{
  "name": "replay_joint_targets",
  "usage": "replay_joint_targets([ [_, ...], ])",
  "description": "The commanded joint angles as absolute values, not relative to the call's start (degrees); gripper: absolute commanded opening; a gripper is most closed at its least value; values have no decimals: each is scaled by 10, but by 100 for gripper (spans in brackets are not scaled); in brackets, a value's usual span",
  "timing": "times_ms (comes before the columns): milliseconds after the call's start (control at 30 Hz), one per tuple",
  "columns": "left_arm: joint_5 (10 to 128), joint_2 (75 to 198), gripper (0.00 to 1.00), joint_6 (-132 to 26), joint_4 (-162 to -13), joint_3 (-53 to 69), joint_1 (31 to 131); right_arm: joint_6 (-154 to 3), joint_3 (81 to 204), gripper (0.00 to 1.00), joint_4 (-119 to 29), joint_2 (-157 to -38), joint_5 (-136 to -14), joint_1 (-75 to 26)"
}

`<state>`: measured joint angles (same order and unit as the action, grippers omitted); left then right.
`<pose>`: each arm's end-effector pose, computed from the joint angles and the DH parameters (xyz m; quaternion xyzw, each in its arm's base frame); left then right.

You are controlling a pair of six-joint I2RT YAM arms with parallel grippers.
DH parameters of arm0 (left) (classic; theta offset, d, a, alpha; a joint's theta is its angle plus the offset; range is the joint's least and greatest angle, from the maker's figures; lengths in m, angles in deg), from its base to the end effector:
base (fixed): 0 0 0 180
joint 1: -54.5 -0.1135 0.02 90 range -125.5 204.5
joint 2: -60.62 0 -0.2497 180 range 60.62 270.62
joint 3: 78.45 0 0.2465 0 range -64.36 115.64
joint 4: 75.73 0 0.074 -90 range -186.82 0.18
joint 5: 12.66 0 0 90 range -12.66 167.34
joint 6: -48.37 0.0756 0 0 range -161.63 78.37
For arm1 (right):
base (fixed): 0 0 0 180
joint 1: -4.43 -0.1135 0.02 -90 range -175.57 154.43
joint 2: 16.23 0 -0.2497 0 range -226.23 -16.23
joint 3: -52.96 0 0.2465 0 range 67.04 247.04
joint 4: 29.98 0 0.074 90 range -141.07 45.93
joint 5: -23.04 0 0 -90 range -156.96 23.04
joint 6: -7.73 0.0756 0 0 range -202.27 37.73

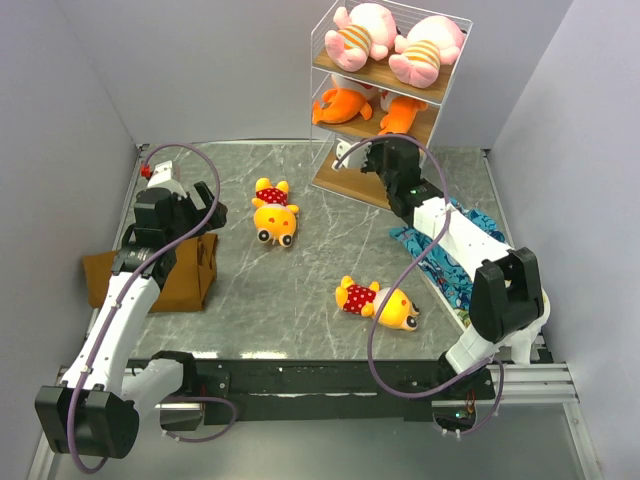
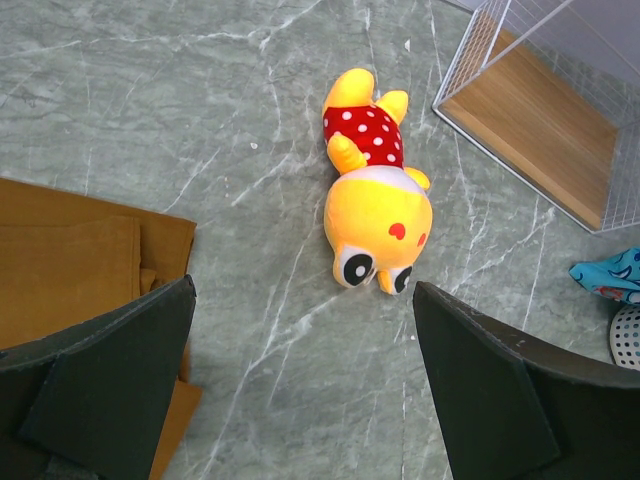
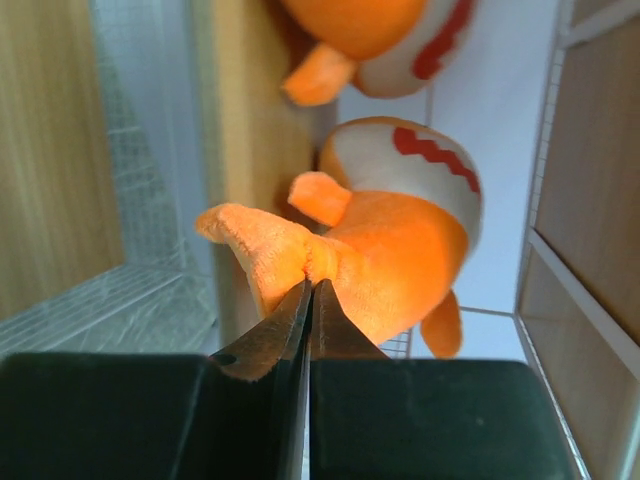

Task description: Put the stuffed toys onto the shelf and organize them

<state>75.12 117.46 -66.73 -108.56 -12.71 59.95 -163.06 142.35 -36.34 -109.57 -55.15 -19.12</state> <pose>0.2622 -0.0280 0.3000 -0.1326 0.8277 -0.1593 0.5215 0.3968 0.1561 0.3193 -0.5628 0.5205 -0.3746 0.5216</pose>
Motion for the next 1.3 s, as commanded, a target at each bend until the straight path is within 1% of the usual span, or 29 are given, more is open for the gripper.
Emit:
replay_joint_targets([
  [0, 746, 1170, 96, -660, -1075, -129, 602, -1603, 1449, 1, -269, -1110, -561, -172],
  [67, 744, 1170, 96, -660, -1074, -128, 602, -1589, 1459, 0, -275, -1122, -565, -168],
  [200, 744, 1173, 96, -660, -1076, -125, 602, -1574, 1452, 0, -224, -1133, -568, -167],
  [400, 746, 1169, 96, -660, -1075, -128, 602, -1540, 1474, 0, -208, -1155, -556, -166],
  [467, 745, 1170, 96, -660, -1074, -128, 602, -1529, 1481, 2, -197, -1162, -551, -165],
  [500, 744, 1170, 96, -659, -1075, -127, 602, -1524, 1484, 6, -197, -1165, -547, -164],
  [567, 744, 1167, 96, -659, -1074, -128, 602, -1512, 1495, 11, -199, -1172, -544, -163],
  [600, 745, 1166, 97, -659, -1073, -128, 602, -1510, 1497, 17, -202, -1173, -543, -163],
  [667, 744, 1164, 96, -659, -1073, -129, 602, -1505, 1497, 23, -205, -1172, -540, -163],
  [700, 745, 1164, 96, -659, -1073, -129, 602, -1500, 1497, 30, -217, -1170, -541, -163],
  [767, 746, 1164, 96, -659, -1072, -129, 602, -1478, 1497, 38, -242, -1155, -559, -165],
  [800, 748, 1166, 96, -659, -1073, -129, 602, -1471, 1496, 46, -264, -1148, -567, -166],
  [867, 749, 1166, 96, -658, -1077, -127, 602, -1453, 1484, 51, -273, -1126, -583, -170],
  [967, 751, 1164, 96, -660, -1071, -129, 602, -1434, 1477, 62, -315, -1101, -597, -177],
  [1067, 758, 1168, 96, -661, -1076, -128, 602, -1392, 1466, 69, -335, -1071, -614, -183],
  [1100, 764, 1168, 96, -661, -1078, -127, 602, -1378, 1461, 74, -339, -1062, -618, -187],
  [1200, 768, 1163, 96, -661, -1072, -130, 602, -1299, 1452, 81, -363, -1033, -623, -206],
  [1267, 772, 1160, 97, -663, -1071, -131, 602, -1220, 1450, 81, -385, -1013, -606, -218],
])
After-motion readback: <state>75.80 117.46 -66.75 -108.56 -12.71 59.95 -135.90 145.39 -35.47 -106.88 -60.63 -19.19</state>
